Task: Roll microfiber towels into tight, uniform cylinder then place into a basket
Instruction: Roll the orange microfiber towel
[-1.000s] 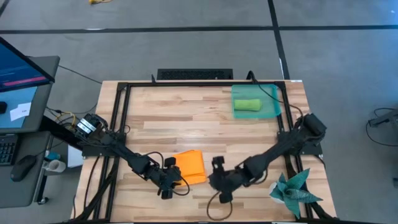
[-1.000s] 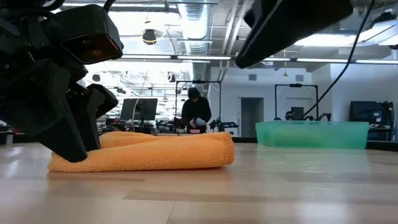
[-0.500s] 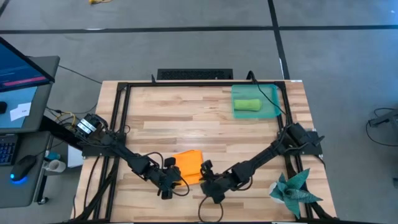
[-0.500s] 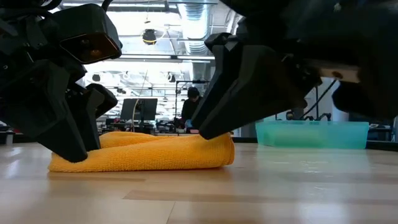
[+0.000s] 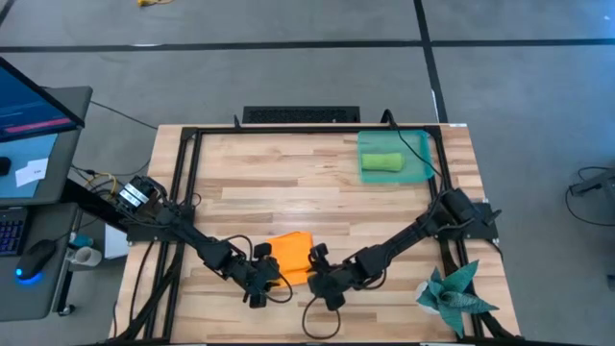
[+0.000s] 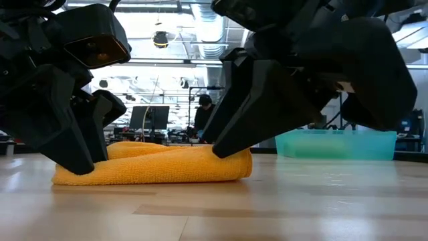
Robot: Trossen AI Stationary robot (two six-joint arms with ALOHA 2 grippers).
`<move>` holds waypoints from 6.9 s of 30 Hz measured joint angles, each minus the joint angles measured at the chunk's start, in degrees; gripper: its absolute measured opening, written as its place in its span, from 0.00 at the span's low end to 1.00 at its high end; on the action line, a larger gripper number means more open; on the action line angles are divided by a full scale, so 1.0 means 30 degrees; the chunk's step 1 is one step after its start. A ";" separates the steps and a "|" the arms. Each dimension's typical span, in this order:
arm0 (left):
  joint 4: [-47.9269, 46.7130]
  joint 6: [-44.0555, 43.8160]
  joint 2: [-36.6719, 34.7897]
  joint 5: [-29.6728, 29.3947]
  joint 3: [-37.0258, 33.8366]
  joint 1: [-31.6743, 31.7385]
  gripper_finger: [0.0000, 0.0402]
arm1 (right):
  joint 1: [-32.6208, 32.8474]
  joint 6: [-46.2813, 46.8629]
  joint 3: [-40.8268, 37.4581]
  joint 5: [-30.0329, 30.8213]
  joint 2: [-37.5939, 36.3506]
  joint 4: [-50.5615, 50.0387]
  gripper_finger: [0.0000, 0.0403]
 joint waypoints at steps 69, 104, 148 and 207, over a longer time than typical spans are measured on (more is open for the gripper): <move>-0.4446 0.5751 -0.1515 -0.1946 0.3191 -0.2185 0.27 | -0.1749 0.3723 0.1157 -0.3824 0.1256 -0.1640 0.44; -0.3816 0.3346 0.0874 -0.2885 0.2382 -0.0984 0.50 | -0.1763 0.4057 0.1136 -0.3864 0.1292 -0.1390 0.50; -0.4729 -0.6646 -0.0721 0.7142 0.2288 0.0860 0.07 | -0.3779 1.4226 0.1136 -1.2885 0.1319 -0.0287 0.05; -0.2061 0.0593 -0.0262 -0.0674 0.2306 -0.0739 0.34 | -0.4197 1.4848 0.1150 -1.1101 0.1227 -0.2381 0.07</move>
